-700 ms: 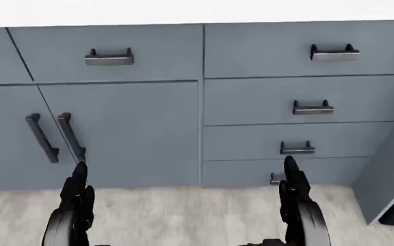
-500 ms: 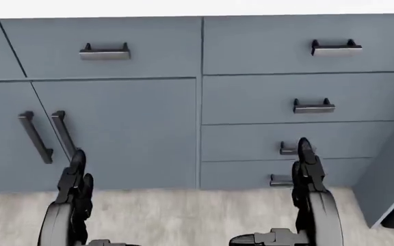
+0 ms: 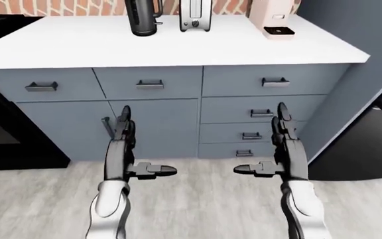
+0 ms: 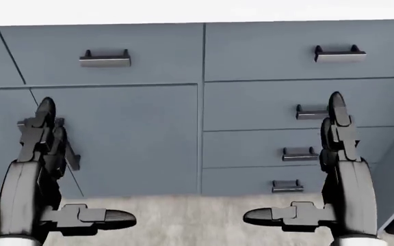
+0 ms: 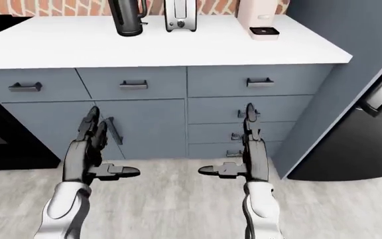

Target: Press down the lever to turn on the electric kettle.

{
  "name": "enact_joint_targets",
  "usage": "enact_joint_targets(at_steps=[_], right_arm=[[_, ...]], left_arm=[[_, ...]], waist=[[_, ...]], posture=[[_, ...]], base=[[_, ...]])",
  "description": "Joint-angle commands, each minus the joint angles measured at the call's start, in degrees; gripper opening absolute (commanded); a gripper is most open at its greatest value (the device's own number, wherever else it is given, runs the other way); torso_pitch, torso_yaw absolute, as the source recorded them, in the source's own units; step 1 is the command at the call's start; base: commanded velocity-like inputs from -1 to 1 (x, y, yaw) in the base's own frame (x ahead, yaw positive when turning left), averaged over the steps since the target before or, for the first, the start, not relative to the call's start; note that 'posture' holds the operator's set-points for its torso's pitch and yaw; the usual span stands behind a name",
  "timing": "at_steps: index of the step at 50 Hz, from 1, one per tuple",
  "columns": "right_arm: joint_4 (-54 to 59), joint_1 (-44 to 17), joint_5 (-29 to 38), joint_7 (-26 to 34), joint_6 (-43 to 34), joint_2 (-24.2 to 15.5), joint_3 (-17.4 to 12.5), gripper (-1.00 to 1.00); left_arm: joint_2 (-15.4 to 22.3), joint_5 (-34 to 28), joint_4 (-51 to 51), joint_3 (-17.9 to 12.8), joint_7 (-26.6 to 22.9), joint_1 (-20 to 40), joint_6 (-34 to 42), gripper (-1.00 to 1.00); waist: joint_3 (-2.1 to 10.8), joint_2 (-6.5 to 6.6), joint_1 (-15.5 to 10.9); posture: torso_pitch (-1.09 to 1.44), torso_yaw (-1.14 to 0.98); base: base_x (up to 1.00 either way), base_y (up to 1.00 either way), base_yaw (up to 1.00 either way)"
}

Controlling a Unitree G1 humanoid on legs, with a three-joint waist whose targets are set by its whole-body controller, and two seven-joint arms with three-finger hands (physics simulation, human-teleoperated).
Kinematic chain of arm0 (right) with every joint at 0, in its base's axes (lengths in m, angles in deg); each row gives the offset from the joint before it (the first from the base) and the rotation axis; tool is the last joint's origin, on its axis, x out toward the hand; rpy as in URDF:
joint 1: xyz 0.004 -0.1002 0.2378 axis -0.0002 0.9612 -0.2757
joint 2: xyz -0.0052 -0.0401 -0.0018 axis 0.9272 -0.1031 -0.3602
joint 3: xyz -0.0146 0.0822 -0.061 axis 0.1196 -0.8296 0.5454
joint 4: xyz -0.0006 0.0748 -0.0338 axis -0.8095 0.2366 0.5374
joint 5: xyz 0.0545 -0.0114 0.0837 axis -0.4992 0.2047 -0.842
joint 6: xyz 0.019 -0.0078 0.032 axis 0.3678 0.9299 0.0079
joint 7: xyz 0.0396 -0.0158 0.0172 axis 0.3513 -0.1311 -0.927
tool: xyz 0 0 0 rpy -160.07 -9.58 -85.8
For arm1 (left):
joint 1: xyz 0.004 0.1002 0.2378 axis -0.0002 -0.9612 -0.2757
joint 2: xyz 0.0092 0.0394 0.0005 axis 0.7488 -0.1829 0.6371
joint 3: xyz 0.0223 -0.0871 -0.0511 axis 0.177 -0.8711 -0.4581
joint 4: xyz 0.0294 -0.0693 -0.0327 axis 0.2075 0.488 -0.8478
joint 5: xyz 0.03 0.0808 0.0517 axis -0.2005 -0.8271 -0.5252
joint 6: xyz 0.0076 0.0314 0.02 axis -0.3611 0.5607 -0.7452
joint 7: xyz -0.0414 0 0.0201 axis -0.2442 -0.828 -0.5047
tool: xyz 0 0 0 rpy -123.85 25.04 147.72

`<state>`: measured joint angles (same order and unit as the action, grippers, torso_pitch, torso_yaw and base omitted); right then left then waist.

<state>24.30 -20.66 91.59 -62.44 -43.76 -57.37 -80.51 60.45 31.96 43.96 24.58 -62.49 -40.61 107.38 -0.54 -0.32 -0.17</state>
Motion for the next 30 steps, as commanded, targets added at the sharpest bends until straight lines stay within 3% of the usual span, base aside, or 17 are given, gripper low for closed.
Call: enact_joint_targets(at_steps=[1,19,20,22,23,26,28,29,30], right_arm=[[-3.7,-1.59,0.57,-0.26,0.33,-0.44,-0.51,1.0],[-14.57,-4.08,3.54,0.43,-8.8,-1.63,-2.81,1.0],[-14.48,-4.1,4.12,0.3,-8.71,-1.62,-2.64,1.0],[-14.65,-3.99,4.32,0.34,-8.67,-1.54,-2.7,1.0],[-14.79,-3.95,4.38,0.32,-8.8,-1.53,-2.95,1.0],[-15.29,-3.99,4.55,0.32,-9.18,-1.47,-3.07,1.0],[-14.9,-3.88,4.91,0.22,-8.99,-1.52,-3.07,1.0],[-15.08,-3.85,4.91,0.26,-9.12,-1.51,-3.16,1.0],[-15.01,-3.85,4.85,0.25,-9.02,-1.5,-3.3,1.0]], left_arm=[[0.19,0.05,-4.32,-0.16,0.06,1.38,0.8,1.0],[1.17,-0.94,-12.46,-1.49,-0.05,4.23,8.2,1.0],[1.3,-1.04,-12.3,-1.62,-0.17,4.35,8.0,1.0],[1.27,-1.19,-11.77,-1.64,-0.23,4.11,7.26,1.0],[1.26,-1.37,-11.19,-1.64,-0.25,3.96,6.73,1.0],[1.3,-1.54,-11.57,-1.79,-0.36,4.05,7.08,1.0],[1.26,-1.67,-11.49,-1.8,-0.41,3.98,6.88,1.0],[1.21,-1.72,-11.72,-1.73,-0.4,3.94,7.08,1.0],[1.17,-1.78,-11.27,-1.57,-0.5,3.83,6.73,1.0]], waist=[[0.94,0.0,-0.01],[0.4,-0.2,-0.19],[1.26,0.18,-0.02],[-0.08,-0.43,0.18],[-0.05,-0.44,0.31],[0.02,0.76,0.33],[-0.36,2.96,0.49],[-0.03,4.73,0.5],[-0.14,4.12,0.42]], posture=[[0.0,0.0],[0.0,0.0],[0.0,0.0],[0.0,0.0],[0.0,0.0],[0.0,0.0],[0.0,0.0],[0.0,0.0],[0.0,0.0]], base=[[0.0,0.0,0.0],[0.0,0.0,0.0],[0.0,0.24,0.0],[0.0,0.24,0.0],[0.0,0.24,0.0],[0.0,0.24,0.0],[0.0,0.25,0.0],[0.0,0.24,0.0],[0.0,0.25,0.0]])
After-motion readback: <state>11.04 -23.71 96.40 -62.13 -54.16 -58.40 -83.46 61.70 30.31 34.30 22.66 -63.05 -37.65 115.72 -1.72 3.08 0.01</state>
